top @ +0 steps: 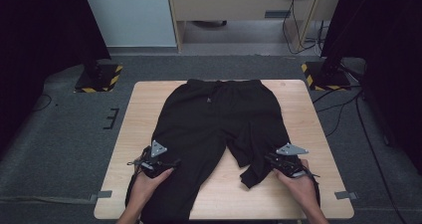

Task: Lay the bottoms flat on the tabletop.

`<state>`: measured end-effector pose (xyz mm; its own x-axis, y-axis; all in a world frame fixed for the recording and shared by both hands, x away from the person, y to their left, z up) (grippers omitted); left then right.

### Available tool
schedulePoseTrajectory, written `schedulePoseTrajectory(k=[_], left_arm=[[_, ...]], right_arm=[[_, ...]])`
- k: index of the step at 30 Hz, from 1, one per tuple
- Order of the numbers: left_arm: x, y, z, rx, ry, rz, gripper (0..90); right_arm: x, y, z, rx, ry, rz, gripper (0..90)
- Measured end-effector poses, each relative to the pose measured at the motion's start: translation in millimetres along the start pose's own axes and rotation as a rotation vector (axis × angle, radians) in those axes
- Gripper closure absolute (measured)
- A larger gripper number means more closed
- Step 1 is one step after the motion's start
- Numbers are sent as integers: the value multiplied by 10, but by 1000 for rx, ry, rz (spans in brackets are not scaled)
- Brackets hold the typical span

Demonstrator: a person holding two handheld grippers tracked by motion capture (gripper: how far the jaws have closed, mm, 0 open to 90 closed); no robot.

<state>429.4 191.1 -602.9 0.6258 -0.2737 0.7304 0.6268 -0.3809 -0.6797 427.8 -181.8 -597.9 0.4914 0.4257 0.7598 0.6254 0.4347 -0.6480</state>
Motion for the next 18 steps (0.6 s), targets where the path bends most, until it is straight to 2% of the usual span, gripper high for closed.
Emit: schedulePoseTrajectory(k=[1,5,6,7,9,14,16,18], left_arm=[[0,0,0,0,0,0,207],[0,0,0,0,0,0,207],[0,0,0,0,0,0,207],[0,0,0,0,0,0,207],[0,0,0,0,0,0,206],[0,1,0,0,0,0,206],[1,1,0,0,0,1,206],[5,6,0,-1,-1,-1,206]], right_arm=[[0,-19,-5,8,-2,0,820],[-11,-92,-2,22,3,-4,826],[-34,-188,0,28,5,-8,826],[-34,-188,0,28,5,-8,826],[-65,-319,-12,32,4,-18,826],[-248,-658,0,57,1,3,818],[-344,-755,14,77,-1,21,752],[-344,-825,1,72,18,8,608]])
Point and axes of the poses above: each handheld gripper's, and its own axes: y roughly forward along the jaws, x roughly out of its top, z roughly to its left, the point moved 10 cm from there along y, roughly forward along the jaws, and after that the axes turned 6 degrees about -y, right-handed, at the moved point
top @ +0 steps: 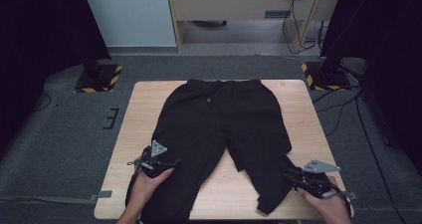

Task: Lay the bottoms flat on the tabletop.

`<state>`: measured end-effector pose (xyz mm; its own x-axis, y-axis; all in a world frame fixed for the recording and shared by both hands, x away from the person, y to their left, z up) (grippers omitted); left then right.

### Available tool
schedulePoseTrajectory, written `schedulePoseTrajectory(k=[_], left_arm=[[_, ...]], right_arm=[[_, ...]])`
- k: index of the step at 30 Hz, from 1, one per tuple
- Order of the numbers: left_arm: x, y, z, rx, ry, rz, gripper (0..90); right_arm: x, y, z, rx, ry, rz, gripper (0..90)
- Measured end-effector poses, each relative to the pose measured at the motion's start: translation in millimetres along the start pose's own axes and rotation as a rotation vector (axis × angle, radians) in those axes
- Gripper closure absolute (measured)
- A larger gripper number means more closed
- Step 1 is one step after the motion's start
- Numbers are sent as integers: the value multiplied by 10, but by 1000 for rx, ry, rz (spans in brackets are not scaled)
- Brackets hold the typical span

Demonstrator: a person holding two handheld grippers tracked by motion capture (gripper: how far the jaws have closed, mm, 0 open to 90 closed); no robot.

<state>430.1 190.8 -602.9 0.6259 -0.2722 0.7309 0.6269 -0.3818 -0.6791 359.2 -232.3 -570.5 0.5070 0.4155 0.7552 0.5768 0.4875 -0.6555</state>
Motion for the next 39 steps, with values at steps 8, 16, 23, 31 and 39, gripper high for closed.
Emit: schedulePoseTrajectory(k=[8,16,23,31,39], left_arm=[[0,0,-1,3,-2,-1,206],[-6,-6,-1,2,0,1,206],[-4,-4,-1,-2,2,2,205],[-1,0,0,0,1,1,204],[-7,-7,-2,3,0,1,204]], right_arm=[[503,419,-146,-84,-7,-39,316],[444,782,-238,-107,-22,21,809],[209,420,-167,-63,-15,9,841],[397,555,-433,-94,27,20,335],[334,771,-324,-47,-1,96,793]])
Point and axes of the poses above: each handheld gripper's, and its own axes: y roughly forward along the jaws, x roughly out of its top, z roughly to its left, the point moved 10 cm from there along y, roughly forward along the jaws, and after that the axes turned 6 degrees about -y, right-handed, at the moved point
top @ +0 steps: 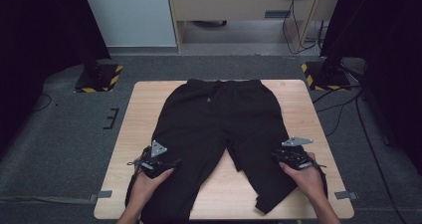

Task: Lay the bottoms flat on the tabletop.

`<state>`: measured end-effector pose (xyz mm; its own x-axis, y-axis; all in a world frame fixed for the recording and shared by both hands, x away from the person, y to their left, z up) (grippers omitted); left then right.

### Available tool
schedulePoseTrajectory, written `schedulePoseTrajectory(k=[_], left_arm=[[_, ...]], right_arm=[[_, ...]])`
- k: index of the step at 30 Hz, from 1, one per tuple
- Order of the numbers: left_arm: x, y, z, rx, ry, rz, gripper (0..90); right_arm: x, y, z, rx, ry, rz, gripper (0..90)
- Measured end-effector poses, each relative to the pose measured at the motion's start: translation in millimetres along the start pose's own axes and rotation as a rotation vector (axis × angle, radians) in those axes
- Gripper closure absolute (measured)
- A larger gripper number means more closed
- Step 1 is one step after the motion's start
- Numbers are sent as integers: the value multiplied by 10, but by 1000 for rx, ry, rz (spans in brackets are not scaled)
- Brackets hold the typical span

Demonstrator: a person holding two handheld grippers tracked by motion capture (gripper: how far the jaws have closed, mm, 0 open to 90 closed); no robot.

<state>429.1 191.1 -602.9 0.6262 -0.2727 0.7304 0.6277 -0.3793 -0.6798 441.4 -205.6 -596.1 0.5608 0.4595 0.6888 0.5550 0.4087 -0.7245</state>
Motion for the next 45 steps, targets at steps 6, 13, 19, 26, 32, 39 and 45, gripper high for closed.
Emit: schedulePoseTrajectory(k=[6,13,19,26,32,39,45], left_arm=[[0,0,0,0,0,0,204],[4,6,1,-2,0,0,202],[5,6,0,1,-2,-1,202],[4,5,0,1,-2,0,202],[4,6,0,0,-2,0,202],[5,6,0,0,-2,0,202],[6,7,0,-1,-2,-1,202]], right_arm=[[-182,-240,83,20,-17,-18,872],[-387,-721,-52,23,73,-95,604],[-128,-570,-76,4,45,-121,421],[-161,-224,-10,3,33,-71,498],[-268,-247,5,-3,-11,-44,802],[-469,-514,136,34,-26,-12,863],[-658,-711,237,55,-11,24,789]])
Point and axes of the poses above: each handheld gripper's, and its own axes: y roughly forward along the jaws, x roughly out of its top, z roughly to its left, the point moved 10 cm from there along y, roughly forward along the jaws, and after that the axes turned 6 degrees about -y, right-handed, at the moved point
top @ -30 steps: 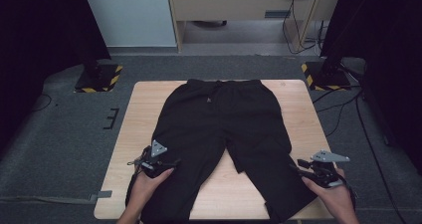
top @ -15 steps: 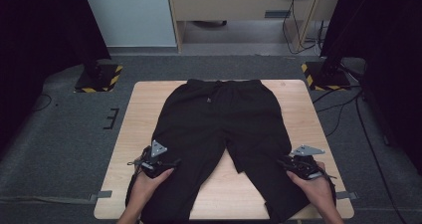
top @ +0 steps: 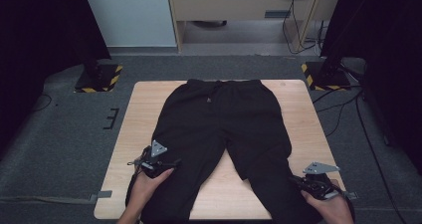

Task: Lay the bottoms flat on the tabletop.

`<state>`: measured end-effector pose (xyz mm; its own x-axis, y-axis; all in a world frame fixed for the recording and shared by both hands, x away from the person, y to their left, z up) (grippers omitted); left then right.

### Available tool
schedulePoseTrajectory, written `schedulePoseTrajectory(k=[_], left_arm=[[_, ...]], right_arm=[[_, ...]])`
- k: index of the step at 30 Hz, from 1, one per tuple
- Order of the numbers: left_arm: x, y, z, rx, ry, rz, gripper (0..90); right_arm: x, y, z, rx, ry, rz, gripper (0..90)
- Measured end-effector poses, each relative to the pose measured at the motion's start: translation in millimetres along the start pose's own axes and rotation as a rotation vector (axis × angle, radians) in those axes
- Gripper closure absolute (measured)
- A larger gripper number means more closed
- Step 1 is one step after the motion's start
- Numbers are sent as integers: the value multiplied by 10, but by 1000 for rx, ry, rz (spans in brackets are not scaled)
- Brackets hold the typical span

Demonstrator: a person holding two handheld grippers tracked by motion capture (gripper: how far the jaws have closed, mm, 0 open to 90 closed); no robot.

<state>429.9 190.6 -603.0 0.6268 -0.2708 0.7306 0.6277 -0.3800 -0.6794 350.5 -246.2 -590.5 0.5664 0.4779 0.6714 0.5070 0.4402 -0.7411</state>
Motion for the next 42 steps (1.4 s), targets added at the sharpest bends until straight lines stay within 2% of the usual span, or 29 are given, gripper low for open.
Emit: schedulePoseTrajectory(k=[4,8,9,11,13,15,16,17,21,25,28,32,35,38,40,42], left_arm=[[3,3,0,0,0,1,201],[3,3,0,0,0,1,201],[3,3,0,0,0,0,200],[4,4,-1,0,-1,0,201],[3,3,0,0,0,1,201],[3,3,0,0,0,1,200],[3,4,1,0,0,1,201],[3,4,0,-1,1,1,201],[3,4,0,0,0,1,200],[3,4,0,0,1,1,200],[4,4,-1,0,0,0,201],[4,4,-1,0,-1,-1,201],[3,4,1,-1,1,1,200],[4,4,0,-2,0,0,200],[-1,-2,3,-5,5,2,202],[-7,-9,8,-9,10,5,202]], right_arm=[[113,11,-44,-29,15,-38,500],[382,190,-161,-67,21,-56,394],[441,270,-209,-73,26,-48,399],[488,376,-261,-71,40,-34,471],[482,459,-289,-68,25,-7,659],[457,485,-263,-54,8,0,800],[449,473,-247,-46,11,-7,860],[427,452,-231,-39,16,-8,873],[286,310,-154,-29,9,-2,879],[165,161,-50,-8,31,-15,879],[123,133,-32,-6,15,-8,876],[105,124,-36,2,20,-10,872],[131,119,-36,2,42,-27,859],[188,150,21,18,15,-22,782],[306,145,-16,16,20,-50,661],[397,134,-108,-1,16,-70,598]])
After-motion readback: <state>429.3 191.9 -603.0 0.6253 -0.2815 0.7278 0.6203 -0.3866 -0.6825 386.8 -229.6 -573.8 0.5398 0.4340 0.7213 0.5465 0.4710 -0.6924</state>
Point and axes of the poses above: each handheld gripper's, and its own axes: y roughly forward along the jaws, x roughly out of its top, z roughly to its left, the point moved 10 cm from there along y, roughly forward along the jaws, and after that the axes turned 6 degrees about -y, right-handed, at the moved point
